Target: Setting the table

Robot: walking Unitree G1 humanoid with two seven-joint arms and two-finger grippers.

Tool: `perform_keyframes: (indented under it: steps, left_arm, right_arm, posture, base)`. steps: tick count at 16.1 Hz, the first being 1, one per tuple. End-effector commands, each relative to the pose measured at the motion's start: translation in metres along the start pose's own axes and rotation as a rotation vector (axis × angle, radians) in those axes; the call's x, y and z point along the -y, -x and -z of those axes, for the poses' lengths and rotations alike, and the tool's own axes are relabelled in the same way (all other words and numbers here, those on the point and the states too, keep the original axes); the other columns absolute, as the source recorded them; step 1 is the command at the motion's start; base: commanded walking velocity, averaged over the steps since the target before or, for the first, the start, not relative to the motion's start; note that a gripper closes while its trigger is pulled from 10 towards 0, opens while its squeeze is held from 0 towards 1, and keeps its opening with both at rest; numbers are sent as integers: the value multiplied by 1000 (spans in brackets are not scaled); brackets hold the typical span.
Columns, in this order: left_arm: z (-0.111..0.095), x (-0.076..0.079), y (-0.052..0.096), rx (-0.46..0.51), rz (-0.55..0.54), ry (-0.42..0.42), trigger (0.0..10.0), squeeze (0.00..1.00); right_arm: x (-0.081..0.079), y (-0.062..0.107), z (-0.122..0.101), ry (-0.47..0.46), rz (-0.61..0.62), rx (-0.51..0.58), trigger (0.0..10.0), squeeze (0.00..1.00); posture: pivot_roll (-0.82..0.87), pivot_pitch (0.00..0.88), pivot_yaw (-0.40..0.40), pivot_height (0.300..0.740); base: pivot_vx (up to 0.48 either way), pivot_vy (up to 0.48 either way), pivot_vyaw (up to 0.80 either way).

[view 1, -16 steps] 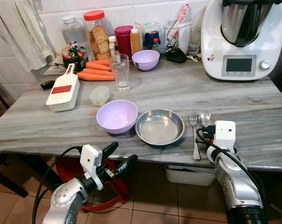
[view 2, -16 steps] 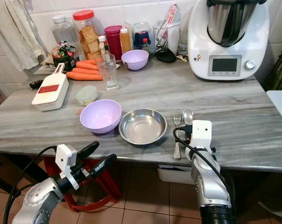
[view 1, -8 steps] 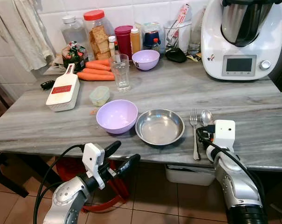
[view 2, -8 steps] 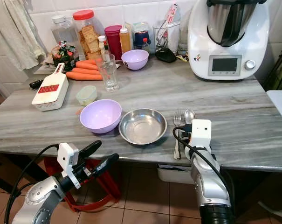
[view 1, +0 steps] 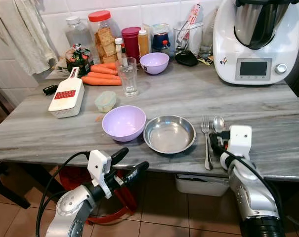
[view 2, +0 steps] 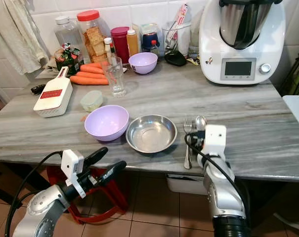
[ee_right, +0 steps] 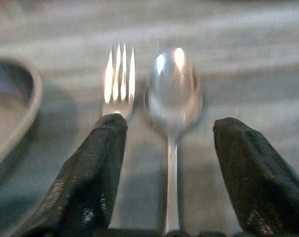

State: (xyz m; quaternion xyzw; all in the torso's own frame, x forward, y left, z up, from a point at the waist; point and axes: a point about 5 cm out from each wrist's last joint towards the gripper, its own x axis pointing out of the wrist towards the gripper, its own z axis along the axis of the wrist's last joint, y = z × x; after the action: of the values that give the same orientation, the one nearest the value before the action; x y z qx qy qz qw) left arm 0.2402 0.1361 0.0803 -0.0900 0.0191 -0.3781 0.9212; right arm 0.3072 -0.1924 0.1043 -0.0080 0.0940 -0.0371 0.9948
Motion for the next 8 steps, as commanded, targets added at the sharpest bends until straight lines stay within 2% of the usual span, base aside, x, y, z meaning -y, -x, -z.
perform_keyframes:
  steps: [1, 3, 4, 8]
  left_arm:
    - [-6, -3, 0, 8, -5, -19, 10000, 0]
    - [-7, -3, -1, 16, -3, -18, 10000, 0]
    - [-7, -1, -2, 20, 9, -11, 10000, 0]
    - [-8, 1, -1, 24, 44, -4, 10000, 0]
  right_arm:
    - [-5, 1, -14, -14, -12, 82, 10000, 1000]
    - [-8, 4, -22, -21, -34, 134, 10000, 1000]
    - [-12, 8, -30, -22, -51, 199, 10000, 1000]
    - [-16, 17, -42, -24, -51, 291, 10000, 1000]
  posture:
    - [-85, 0, 117, 740]
    - [-85, 0, 117, 740]
    - [-89, 0, 118, 740]
    - [-94, 0, 121, 740]
  base:
    - [0, 0, 0]
    - [0, 0, 0]
    - [0, 0, 0]
    - [0, 0, 0]
